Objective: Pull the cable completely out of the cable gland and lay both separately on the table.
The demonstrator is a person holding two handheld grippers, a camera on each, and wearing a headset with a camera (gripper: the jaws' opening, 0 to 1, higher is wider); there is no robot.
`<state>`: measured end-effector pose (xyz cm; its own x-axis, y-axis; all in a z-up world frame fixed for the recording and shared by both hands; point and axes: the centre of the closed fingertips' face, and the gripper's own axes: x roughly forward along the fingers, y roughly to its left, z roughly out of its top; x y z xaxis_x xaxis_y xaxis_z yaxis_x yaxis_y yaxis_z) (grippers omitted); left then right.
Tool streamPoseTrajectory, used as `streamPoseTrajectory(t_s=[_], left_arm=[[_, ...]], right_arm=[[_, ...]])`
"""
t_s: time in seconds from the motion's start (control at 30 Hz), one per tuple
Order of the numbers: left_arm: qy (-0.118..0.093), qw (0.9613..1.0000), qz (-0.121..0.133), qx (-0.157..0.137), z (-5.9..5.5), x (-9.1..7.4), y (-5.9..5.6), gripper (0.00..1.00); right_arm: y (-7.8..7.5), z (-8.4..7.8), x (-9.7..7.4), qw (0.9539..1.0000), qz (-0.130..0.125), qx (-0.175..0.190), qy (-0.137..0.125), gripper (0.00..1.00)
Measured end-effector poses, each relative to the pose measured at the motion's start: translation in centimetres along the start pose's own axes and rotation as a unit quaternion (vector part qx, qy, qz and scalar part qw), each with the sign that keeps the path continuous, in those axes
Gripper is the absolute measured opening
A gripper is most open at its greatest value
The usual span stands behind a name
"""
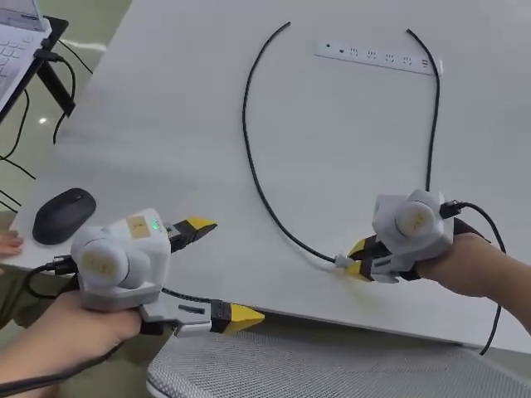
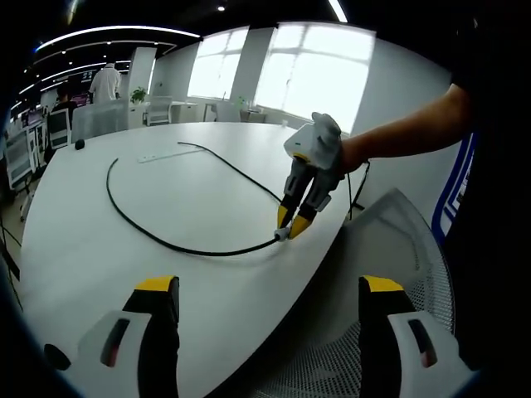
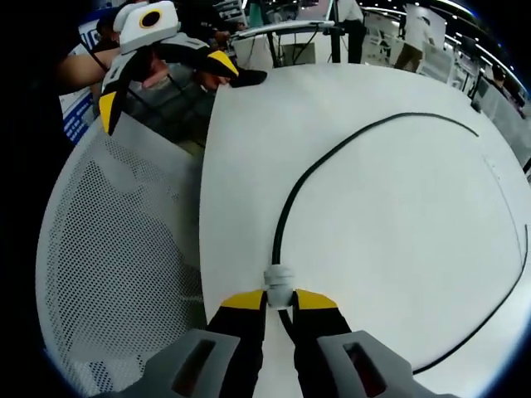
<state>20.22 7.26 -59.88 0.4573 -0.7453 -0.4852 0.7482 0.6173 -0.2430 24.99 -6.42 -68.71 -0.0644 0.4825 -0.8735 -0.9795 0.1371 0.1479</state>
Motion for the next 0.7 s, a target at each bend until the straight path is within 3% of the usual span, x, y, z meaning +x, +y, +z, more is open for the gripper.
streamPoseTrajectory(t_s=[0.43, 0.7], left_arm=[[-0.005, 0.9987, -0.034, 0.038, 3.1, 1.2, -0.4, 0.89], [-0.004, 0.996, -0.06, 0.066, 4.8, 2.2, -1.2, 0.89]], right_arm=[[1.7, 3.4, -3.0, 0.9996, -0.006, -0.004, -0.026, 0.07], [2.5, 5.1, -5.2, 0.999, -0.014, -0.011, -0.042, 0.06]])
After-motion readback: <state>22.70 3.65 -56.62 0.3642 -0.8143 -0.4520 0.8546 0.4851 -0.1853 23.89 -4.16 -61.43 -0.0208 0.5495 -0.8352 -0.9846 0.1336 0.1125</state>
